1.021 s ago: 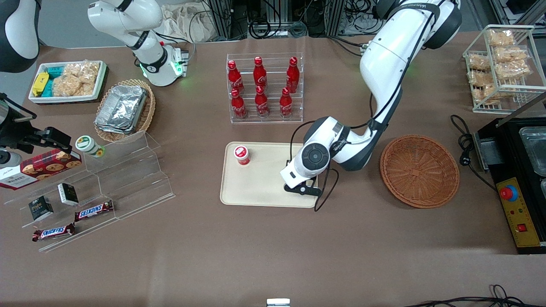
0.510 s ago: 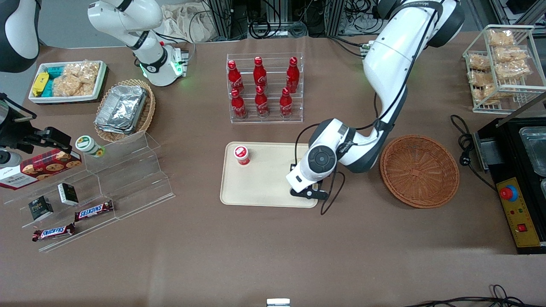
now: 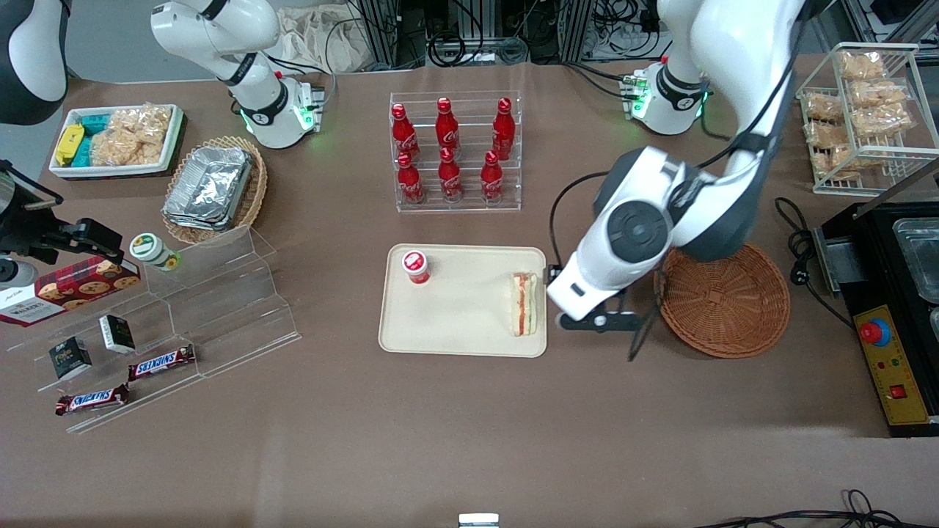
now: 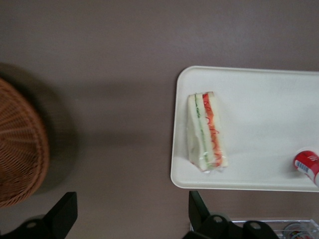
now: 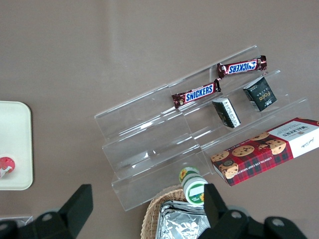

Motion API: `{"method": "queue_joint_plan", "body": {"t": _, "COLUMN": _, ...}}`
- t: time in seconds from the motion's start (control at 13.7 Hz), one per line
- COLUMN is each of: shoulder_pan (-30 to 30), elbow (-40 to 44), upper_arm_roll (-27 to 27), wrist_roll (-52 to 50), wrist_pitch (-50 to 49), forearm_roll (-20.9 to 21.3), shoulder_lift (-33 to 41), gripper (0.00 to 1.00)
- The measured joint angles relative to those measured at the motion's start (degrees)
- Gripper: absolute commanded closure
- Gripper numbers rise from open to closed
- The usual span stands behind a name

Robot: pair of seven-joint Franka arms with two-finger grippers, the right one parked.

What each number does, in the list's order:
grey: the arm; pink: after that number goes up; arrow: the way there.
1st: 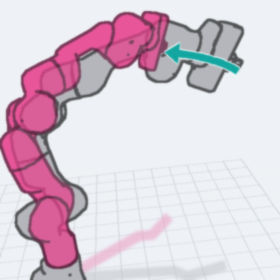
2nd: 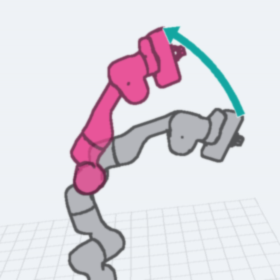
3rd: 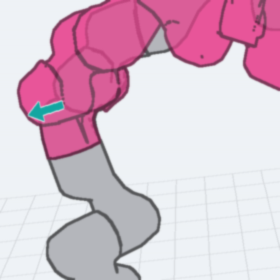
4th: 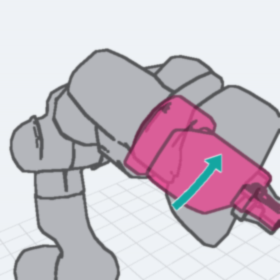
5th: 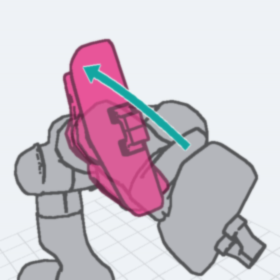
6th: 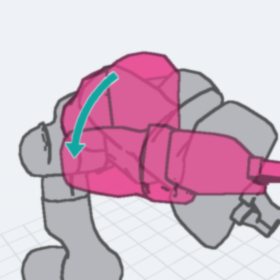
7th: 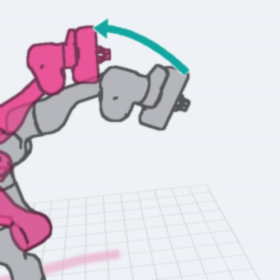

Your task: Place sandwich from basket to tray

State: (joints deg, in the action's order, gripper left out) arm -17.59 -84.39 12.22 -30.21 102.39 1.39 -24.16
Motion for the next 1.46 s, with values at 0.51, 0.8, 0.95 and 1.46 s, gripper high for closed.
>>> {"method": "queue_joint_plan", "body": {"t": 0.51, "shoulder_pan": 6.6, "elbow": -14.0, "upper_arm_roll": -0.3, "wrist_roll": -0.5, "wrist_pitch": 2.3, "forearm_roll": 1.5, "shoulder_lift": 13.7, "gripper": 0.0}}
{"method": "queue_joint_plan", "body": {"t": 0.8, "shoulder_pan": 11.5, "elbow": -22.0, "upper_arm_roll": -0.3, "wrist_roll": 6.5, "wrist_pitch": 4.4, "forearm_roll": 1.6, "shoulder_lift": 21.1, "gripper": 0.0}}
{"method": "queue_joint_plan", "body": {"t": 0.95, "shoulder_pan": 15.8, "elbow": -22.8, "upper_arm_roll": -0.4, "wrist_roll": 10.7, "wrist_pitch": 4.4, "forearm_roll": 1.6, "shoulder_lift": 23.6, "gripper": 0.0}}
{"method": "queue_joint_plan", "body": {"t": 1.46, "shoulder_pan": 25.7, "elbow": -14.6, "upper_arm_roll": -0.5, "wrist_roll": 15.4, "wrist_pitch": -2.7, "forearm_roll": -0.5, "shoulder_lift": 23.2, "gripper": 0.0}}
